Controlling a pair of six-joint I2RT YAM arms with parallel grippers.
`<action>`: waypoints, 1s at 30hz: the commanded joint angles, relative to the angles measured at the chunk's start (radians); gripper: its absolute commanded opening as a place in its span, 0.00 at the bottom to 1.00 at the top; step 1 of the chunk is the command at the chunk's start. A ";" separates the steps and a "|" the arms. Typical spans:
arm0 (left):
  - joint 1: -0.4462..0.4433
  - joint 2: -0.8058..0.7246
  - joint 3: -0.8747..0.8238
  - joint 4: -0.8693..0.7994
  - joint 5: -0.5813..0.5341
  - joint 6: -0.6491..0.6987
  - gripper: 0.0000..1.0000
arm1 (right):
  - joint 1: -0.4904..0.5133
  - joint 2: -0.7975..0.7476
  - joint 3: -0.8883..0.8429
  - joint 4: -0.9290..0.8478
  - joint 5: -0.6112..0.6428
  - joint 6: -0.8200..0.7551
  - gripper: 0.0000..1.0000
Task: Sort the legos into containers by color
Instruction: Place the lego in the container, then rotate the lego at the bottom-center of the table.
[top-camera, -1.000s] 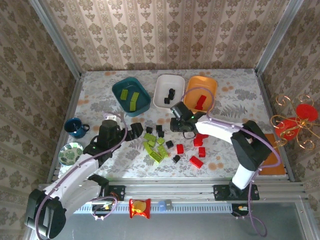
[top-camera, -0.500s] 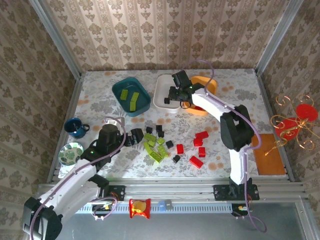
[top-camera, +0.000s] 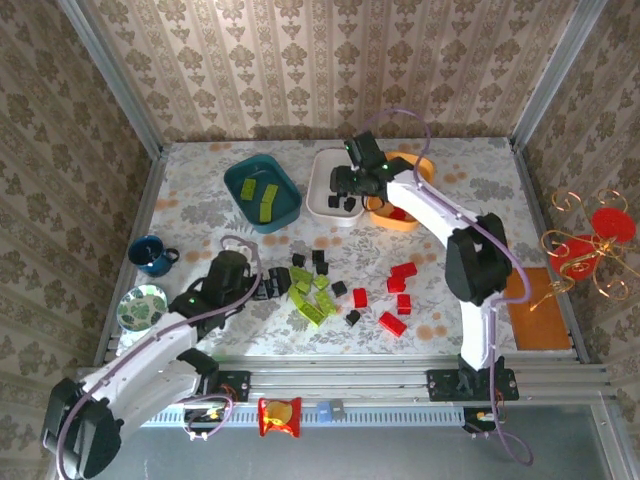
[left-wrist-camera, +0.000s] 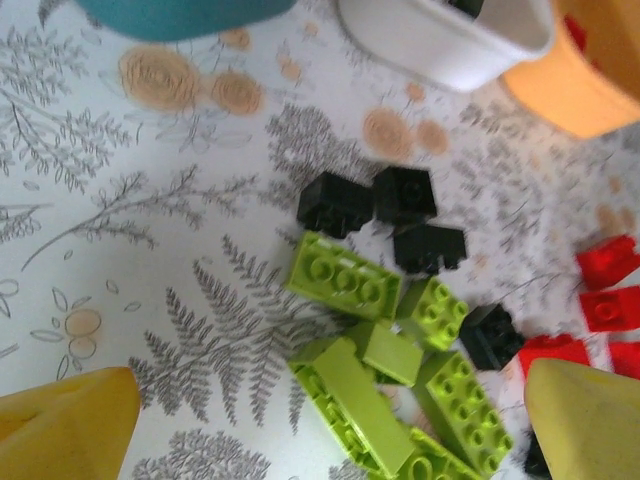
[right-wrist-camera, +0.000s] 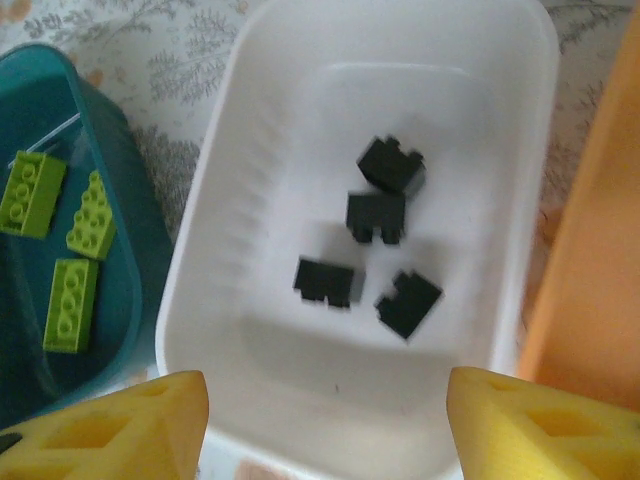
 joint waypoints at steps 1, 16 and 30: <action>-0.042 0.077 0.057 -0.044 -0.022 0.053 0.98 | 0.022 -0.126 -0.126 0.053 -0.004 -0.003 0.66; -0.160 0.398 0.095 0.042 -0.067 0.052 0.73 | 0.042 -0.385 -0.558 0.180 0.017 0.059 0.66; -0.099 0.191 0.037 -0.107 -0.114 0.053 0.69 | 0.042 -0.423 -0.631 0.219 0.008 0.085 0.66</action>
